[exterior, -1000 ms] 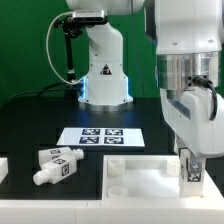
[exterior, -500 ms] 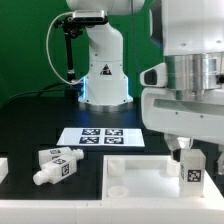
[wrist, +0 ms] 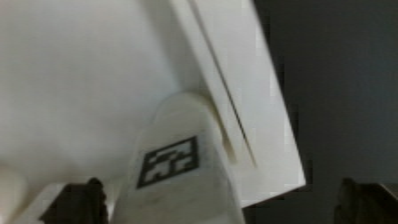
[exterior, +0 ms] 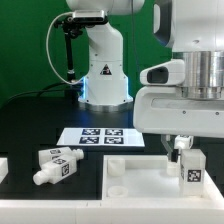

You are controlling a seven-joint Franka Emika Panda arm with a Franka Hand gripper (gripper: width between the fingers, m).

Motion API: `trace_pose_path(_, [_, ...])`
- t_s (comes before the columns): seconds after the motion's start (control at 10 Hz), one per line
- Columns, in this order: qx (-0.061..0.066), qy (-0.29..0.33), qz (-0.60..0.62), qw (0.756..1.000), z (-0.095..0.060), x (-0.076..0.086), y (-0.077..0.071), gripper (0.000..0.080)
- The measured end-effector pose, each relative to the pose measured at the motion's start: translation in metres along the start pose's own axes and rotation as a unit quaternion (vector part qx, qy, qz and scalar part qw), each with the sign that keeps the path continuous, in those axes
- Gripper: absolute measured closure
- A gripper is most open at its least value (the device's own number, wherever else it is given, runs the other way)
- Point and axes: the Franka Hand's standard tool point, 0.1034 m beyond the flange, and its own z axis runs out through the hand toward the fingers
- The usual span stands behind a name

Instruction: Assemble one leg

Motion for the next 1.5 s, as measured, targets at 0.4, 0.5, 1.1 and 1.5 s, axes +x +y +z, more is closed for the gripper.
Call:
trace_pose_path(0.4, [0.0, 0.0, 0.036, 0.999, 0.0002, -0.0002, -0.0005, 0.0515])
trace_pose_path(0.5, [0.0, 0.0, 0.078, 0.997, 0.0003, -0.0003, -0.0003, 0.0515])
trace_pose_path(1.1, [-0.003, -0.028, 0.535, 0.844, 0.0014, 0.0017, 0.0011, 0.0515])
trace_pose_path(1.5, [-0.006, -0.028, 0.619, 0.785, 0.0015, 0.0008, 0.0006, 0.0509])
